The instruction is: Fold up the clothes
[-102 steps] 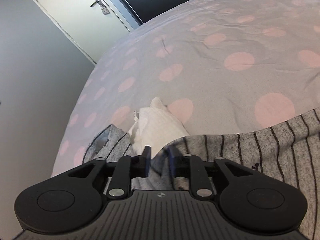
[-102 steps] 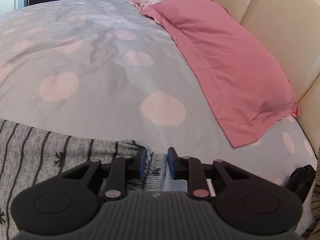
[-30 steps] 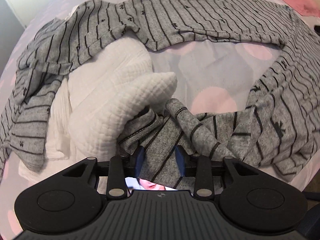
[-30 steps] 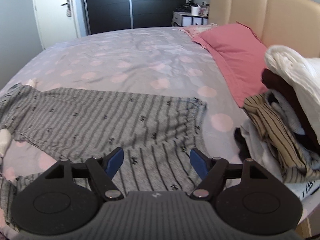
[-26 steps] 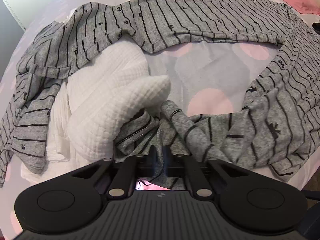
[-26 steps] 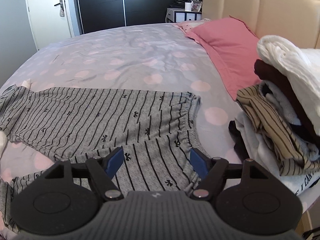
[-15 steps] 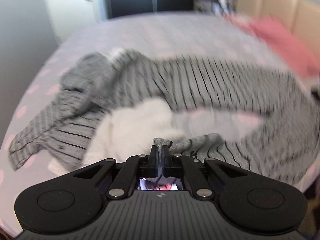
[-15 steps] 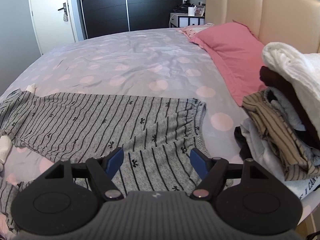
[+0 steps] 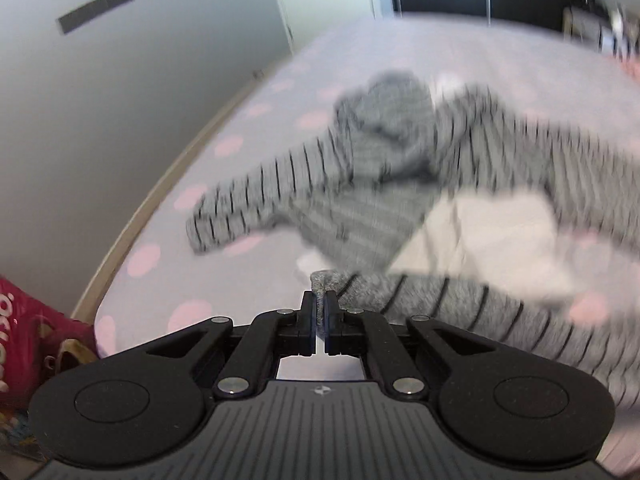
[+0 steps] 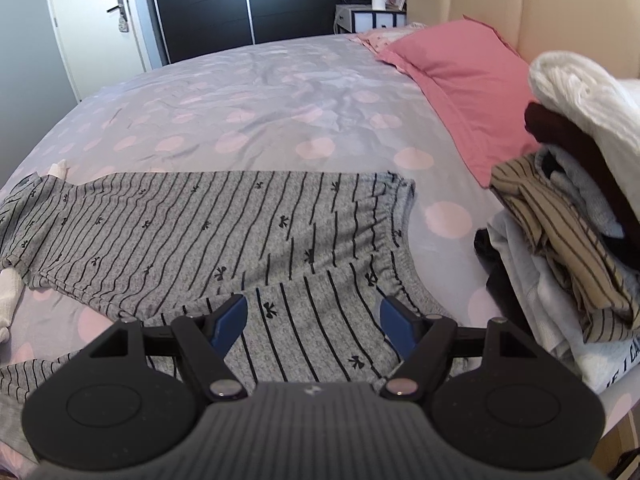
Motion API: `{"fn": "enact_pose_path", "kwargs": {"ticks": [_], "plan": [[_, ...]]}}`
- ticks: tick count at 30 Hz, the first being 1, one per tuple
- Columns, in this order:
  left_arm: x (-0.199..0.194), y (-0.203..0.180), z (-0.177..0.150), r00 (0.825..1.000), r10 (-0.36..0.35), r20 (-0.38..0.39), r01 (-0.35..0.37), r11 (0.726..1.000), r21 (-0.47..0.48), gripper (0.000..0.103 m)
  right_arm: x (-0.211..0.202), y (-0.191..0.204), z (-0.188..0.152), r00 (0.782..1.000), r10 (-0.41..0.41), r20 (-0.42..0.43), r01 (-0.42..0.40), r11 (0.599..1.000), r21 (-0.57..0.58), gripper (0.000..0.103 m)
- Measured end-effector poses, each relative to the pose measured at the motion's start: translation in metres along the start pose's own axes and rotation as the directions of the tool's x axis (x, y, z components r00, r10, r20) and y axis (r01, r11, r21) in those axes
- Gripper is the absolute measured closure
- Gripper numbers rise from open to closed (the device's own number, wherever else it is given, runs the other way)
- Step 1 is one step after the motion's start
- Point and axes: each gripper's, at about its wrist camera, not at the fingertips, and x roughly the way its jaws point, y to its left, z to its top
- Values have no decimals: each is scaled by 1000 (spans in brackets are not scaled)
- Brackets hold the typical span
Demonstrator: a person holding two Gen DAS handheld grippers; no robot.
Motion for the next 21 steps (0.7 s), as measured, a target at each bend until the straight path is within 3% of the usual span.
{"fn": "enact_pose_path", "kwargs": {"ticks": [4,8,10,13,16,18,21], "plan": [[17,-4,-13,994,26,-106,-20,998,64,101,5,-1,0,1000,3,-20,-2,1000,26,27],[30,-9,-35,976,38,-215,-5,989,150,102,10,5,0,999,8,-39,-7,1000,21,26],[40,-12,-49,957,52,-285,7,980,200,102,14,11,0,999,11,-54,-10,1000,10,26],[55,-20,-77,912,76,-404,47,956,288,102,20,21,1,997,20,-69,-20,1000,-1,26],[66,-30,-96,880,96,-466,90,928,362,101,23,34,6,997,38,-72,-39,999,-8,26],[67,-31,-103,872,85,-482,115,922,370,101,23,45,9,996,52,-66,-53,998,-23,26],[59,-21,-100,882,27,-470,140,938,317,101,22,60,13,996,70,-57,-73,996,-51,25]]}}
